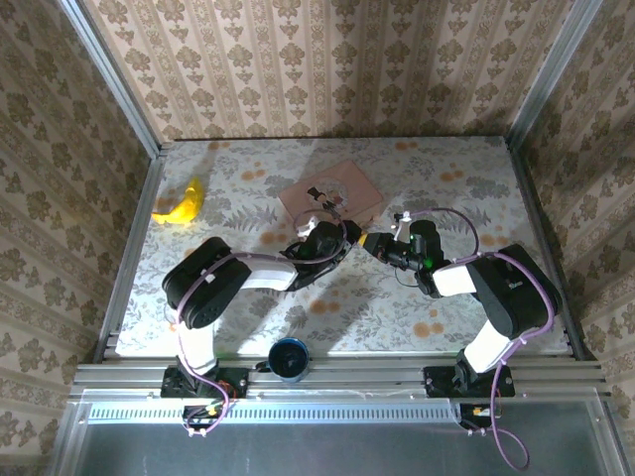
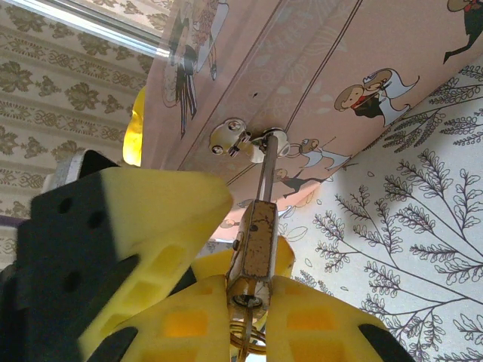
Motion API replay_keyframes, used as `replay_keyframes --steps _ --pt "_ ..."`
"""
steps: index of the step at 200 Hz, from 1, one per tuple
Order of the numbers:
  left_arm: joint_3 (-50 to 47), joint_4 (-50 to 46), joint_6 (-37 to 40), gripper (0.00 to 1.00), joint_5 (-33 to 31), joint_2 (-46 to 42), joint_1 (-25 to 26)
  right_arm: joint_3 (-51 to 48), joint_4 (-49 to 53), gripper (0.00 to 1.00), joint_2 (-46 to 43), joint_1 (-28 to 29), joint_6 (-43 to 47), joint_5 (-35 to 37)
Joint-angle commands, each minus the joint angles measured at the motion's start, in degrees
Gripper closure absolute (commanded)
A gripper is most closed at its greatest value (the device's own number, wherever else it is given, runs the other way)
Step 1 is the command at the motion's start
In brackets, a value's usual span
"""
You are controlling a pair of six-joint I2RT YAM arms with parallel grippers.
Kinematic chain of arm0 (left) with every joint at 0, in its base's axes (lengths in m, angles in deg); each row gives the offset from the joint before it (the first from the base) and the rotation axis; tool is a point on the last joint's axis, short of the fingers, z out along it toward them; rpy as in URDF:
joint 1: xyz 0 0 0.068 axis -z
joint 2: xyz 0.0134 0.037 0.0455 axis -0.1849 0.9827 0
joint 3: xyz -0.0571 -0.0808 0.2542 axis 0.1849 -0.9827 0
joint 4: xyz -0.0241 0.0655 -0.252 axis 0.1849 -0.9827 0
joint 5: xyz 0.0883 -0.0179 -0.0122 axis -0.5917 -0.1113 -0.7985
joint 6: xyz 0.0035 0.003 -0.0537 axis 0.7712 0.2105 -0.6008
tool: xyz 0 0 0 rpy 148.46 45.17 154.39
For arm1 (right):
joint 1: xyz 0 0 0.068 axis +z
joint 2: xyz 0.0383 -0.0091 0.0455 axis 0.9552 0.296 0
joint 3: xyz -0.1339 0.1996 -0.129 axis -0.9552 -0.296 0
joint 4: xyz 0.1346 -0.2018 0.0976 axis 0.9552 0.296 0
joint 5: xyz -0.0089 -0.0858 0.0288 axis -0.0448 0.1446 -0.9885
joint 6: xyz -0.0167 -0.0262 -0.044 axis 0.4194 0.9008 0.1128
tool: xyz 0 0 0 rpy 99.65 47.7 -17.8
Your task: Unlock the padlock with the key
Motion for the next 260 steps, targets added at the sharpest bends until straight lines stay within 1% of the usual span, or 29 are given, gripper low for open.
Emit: replay_keyframes --steps 1,18,30,47,84,120,138,140,158,165,188,204,233,246,260 --pt "-0.6 9.4 0.3 0.32 -6.3 0.9 0.6 1.8 -1.1 0.99 -0.3 -0.4 -0.2 1.7" --pt "-0.1 10.8 0.0 0.35 -6.8 1.9 0.5 1.7 -1.2 0.98 -0.2 -0.4 -0.2 1.6" --pt "0.4 10.9 -0.5 0.41 -6.2 2.6 0.5 1.8 -1.3 0.99 0.0 -0.4 -0.2 1.6" --pt "0.7 11.5 -1.7 0.45 -5.4 3.7 0.4 1.9 -1.4 0.98 0.1 -0.3 -0.3 1.5" --pt "1.0 11.3 -4.3 0.45 -3.7 5.4 0.5 2.2 -1.8 0.99 0.6 -0.2 -0.6 1.3" --pt "2.7 11.7 -3.8 0.46 -1.8 6.8 0.8 2.5 -2.0 0.99 1.4 0.0 -0.6 1.2" --pt "4.0 11.8 -3.8 0.49 -0.6 7.7 1.1 2.8 -2.2 0.99 2.0 0.2 -0.6 0.9" --pt "4.1 11.9 -3.8 0.52 -0.6 7.8 1.1 2.8 -2.2 0.99 2.1 0.2 -0.7 0.9" --pt "4.3 12.7 -4.2 0.61 -0.5 8.6 1.2 2.9 -2.7 0.99 2.5 0.3 -0.9 0.7" --pt "4.1 13.4 -4.3 0.66 -0.5 8.8 1.2 2.7 -2.6 0.99 2.6 0.4 -0.8 0.6" --pt "3.5 15.0 -4.5 0.85 -0.7 9.2 1.1 2.6 -2.2 0.99 2.3 0.6 -0.6 0.7" --pt "2.9 15.2 -4.5 1.00 -0.7 9.0 1.2 2.5 -1.4 0.98 2.1 0.6 -0.2 0.8" --pt "1.7 15.3 -3.6 1.00 -0.4 8.3 1.2 2.7 2.7 0.89 0.4 0.6 1.7 1.6" --pt "1.2 14.8 -2.9 1.00 -0.3 7.6 1.2 2.9 5.8 0.78 -1.0 0.6 3.1 2.1" --pt "0.7 14.3 -2.3 1.00 -0.1 6.8 1.3 3.0 9.3 0.69 -2.9 0.6 4.9 2.7"
